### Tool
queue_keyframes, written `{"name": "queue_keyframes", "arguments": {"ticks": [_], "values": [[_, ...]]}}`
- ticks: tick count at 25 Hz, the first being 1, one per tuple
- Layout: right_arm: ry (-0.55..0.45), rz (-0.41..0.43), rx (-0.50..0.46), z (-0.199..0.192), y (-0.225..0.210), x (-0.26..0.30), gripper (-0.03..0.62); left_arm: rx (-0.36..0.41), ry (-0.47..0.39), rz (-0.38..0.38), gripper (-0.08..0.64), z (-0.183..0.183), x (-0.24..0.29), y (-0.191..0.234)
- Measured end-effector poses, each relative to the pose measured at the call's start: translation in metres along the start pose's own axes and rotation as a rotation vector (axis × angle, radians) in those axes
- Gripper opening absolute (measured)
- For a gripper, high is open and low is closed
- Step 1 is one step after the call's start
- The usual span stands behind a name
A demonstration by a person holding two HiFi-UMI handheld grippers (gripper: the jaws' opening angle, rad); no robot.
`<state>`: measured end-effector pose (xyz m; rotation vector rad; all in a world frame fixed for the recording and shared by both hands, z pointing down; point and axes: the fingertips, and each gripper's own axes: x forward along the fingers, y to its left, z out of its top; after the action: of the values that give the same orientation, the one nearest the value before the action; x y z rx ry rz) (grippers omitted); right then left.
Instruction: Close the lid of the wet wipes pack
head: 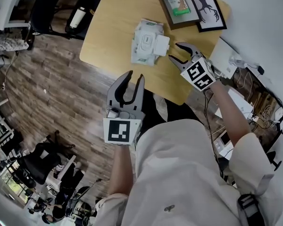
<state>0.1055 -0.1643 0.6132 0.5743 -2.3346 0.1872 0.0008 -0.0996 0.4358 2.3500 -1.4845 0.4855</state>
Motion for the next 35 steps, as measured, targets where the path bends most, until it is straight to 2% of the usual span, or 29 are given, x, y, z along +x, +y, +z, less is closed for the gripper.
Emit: {"name": "queue_keyframes", "arguments": {"ticks": [7, 16, 27, 35], "values": [[0.052, 0.03, -0.039, -0.021, -0.003, 0.028, 0.202, -0.021, 0.021, 0.03, 0.103, -0.01, 0.003, -0.004], [0.087, 0.042, -0.099, -0.028, -0.002, 0.047, 0.198, -0.045, 0.039, 0.048, 0.102, -0.019, -0.001, 0.004], [0.099, 0.054, -0.199, -0.02, -0.001, 0.044, 0.192, -0.046, 0.043, 0.032, 0.102, -0.025, -0.007, 0.004], [0.067, 0.069, -0.228, 0.0, 0.003, 0.03, 0.19, -0.048, 0.035, 0.035, 0.101, -0.027, -0.015, 0.005]]}}
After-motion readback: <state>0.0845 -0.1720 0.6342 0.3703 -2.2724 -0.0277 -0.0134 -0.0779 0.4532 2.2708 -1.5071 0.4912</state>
